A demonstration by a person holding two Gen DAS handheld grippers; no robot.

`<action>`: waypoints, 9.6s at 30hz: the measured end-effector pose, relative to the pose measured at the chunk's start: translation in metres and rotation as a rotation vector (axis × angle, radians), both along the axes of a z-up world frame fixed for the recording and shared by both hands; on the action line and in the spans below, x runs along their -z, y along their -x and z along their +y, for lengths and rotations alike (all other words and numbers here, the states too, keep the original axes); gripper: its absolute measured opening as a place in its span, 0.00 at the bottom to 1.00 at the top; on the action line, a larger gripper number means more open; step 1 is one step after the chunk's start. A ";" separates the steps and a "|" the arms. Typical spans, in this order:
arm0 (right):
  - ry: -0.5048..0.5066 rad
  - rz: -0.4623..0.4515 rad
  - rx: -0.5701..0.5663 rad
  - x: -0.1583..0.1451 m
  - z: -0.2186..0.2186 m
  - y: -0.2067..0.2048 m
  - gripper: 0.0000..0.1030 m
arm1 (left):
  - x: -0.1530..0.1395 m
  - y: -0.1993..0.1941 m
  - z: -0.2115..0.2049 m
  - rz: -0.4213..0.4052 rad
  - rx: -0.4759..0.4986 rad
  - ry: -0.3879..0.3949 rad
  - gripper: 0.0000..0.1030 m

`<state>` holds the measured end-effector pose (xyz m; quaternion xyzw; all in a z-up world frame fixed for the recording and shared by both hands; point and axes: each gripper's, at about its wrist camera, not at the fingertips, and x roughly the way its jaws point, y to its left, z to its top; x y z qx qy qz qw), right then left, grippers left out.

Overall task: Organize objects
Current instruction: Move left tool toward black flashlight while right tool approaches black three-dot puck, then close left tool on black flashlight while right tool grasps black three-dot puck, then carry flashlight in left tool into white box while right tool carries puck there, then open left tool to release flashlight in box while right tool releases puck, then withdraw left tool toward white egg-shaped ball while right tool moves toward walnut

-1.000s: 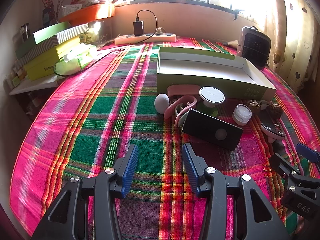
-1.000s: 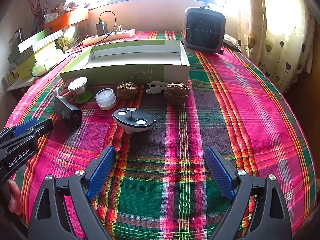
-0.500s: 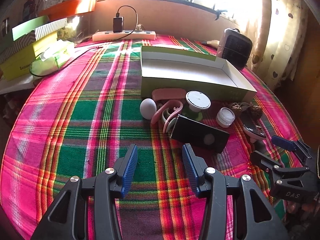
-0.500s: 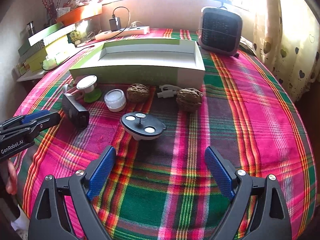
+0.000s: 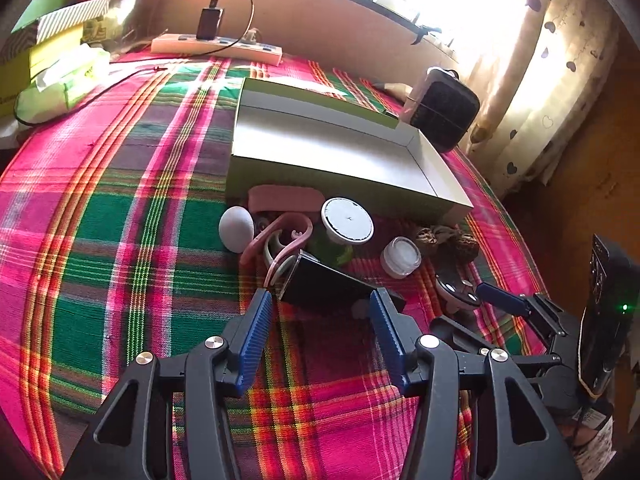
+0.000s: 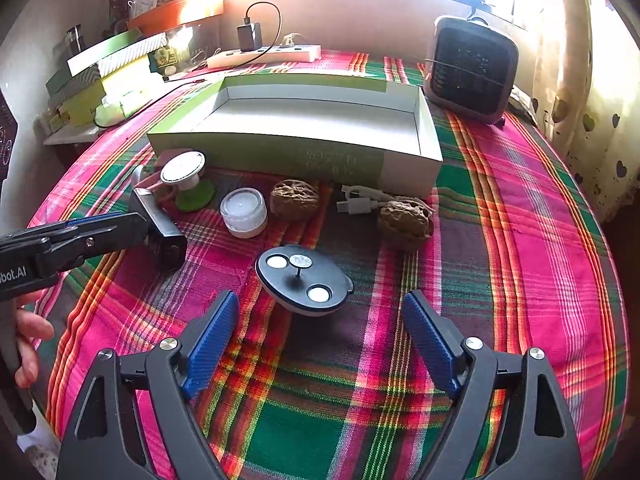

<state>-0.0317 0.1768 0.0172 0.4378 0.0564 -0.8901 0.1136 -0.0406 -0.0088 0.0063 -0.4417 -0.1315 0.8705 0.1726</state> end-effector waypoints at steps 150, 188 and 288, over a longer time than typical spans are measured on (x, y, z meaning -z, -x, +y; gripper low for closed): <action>0.005 0.062 -0.017 -0.021 0.007 0.001 0.36 | -0.029 -0.030 0.033 0.133 0.246 0.255 0.21; -0.055 0.049 0.015 -0.034 0.020 0.154 0.36 | -0.040 0.148 0.032 0.101 0.130 0.295 0.21; 0.015 0.122 0.152 -0.028 0.066 0.028 0.55 | -0.014 0.028 -0.049 0.078 0.017 0.127 0.39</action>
